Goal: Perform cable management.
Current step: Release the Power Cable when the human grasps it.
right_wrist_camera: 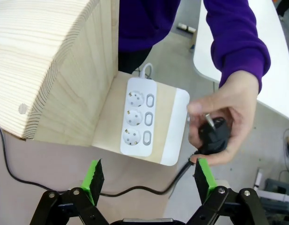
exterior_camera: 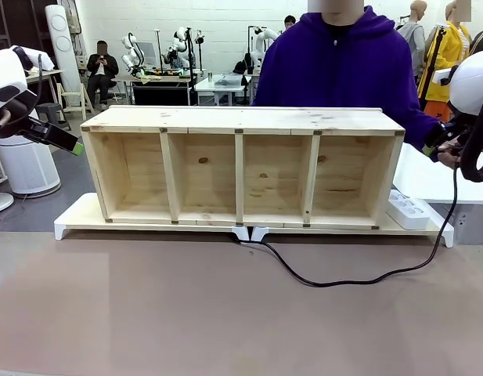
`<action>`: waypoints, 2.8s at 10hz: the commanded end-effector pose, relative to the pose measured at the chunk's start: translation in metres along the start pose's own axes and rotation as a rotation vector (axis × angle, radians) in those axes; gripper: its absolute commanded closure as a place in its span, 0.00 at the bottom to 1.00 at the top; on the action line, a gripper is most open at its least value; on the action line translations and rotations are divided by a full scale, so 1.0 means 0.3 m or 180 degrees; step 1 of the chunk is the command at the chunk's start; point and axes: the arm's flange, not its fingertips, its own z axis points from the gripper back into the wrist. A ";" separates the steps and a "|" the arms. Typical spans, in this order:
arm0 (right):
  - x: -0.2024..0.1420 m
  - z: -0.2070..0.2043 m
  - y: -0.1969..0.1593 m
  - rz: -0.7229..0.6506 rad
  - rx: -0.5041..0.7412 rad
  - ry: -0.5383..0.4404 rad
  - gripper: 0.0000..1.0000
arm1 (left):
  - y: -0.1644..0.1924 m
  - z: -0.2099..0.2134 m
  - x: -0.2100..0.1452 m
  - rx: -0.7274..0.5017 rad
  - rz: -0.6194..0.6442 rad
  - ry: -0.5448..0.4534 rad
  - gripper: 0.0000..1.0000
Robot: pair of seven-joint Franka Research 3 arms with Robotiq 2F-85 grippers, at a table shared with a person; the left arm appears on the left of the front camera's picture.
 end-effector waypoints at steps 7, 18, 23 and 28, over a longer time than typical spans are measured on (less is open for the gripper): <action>-0.003 -0.001 -0.004 -0.0009 0.0000 0.0003 0.00 | -0.002 0.001 0.000 0.0022 0.0050 0.0005 0.00; -0.003 -0.001 -0.004 -0.0009 0.0000 0.0003 0.00 | -0.002 0.001 0.000 0.0022 0.0050 0.0005 0.00; -0.003 -0.001 -0.004 -0.0009 0.0000 0.0003 0.00 | -0.002 0.001 0.000 0.0022 0.0050 0.0005 0.00; -0.003 -0.001 -0.004 -0.0009 0.0000 0.0003 0.00 | -0.002 0.001 0.000 0.0022 0.0050 0.0005 0.00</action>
